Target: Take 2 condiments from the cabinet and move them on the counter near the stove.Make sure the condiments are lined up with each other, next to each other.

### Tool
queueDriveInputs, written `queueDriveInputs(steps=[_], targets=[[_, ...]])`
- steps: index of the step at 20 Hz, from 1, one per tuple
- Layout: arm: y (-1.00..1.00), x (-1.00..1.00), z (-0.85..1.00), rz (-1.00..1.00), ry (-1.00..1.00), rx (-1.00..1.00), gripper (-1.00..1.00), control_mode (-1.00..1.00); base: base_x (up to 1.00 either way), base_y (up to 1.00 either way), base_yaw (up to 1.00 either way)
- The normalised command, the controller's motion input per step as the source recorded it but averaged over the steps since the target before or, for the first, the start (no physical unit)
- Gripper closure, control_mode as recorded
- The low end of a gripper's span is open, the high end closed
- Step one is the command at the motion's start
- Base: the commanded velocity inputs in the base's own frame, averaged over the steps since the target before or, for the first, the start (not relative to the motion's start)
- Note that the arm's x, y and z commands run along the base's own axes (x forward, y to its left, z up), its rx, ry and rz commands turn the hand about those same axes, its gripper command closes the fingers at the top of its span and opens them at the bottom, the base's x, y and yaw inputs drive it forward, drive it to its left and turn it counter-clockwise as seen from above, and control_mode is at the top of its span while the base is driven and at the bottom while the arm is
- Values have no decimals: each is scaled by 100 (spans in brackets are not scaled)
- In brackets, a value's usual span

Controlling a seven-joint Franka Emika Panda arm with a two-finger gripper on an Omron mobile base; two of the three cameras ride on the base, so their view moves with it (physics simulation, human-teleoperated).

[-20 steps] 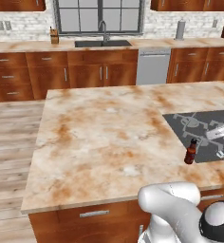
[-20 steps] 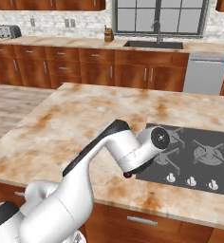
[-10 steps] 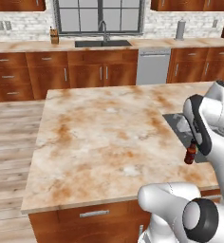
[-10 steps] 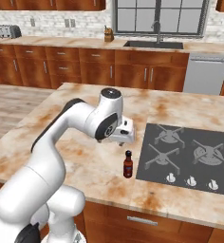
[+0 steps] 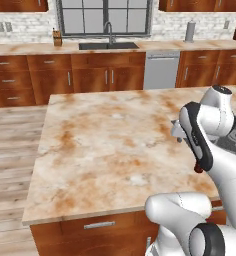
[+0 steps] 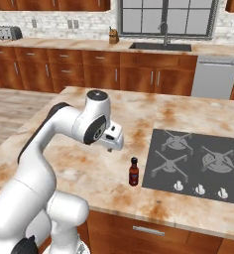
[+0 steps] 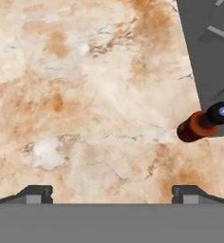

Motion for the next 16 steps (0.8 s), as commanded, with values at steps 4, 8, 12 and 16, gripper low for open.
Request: queueDriveInputs(steps=[4,8,12,16], targets=[[65,0,32,-5,1,0,-100,-100,0,0,0],[60,-4,32,-8,1,-9,-100,-100,0,0,0],[26,-6,38,-3,0,-8,-100,-100,0,0,0],[12,-27,41,0,2,-9,-100,-100,0,0,0]])
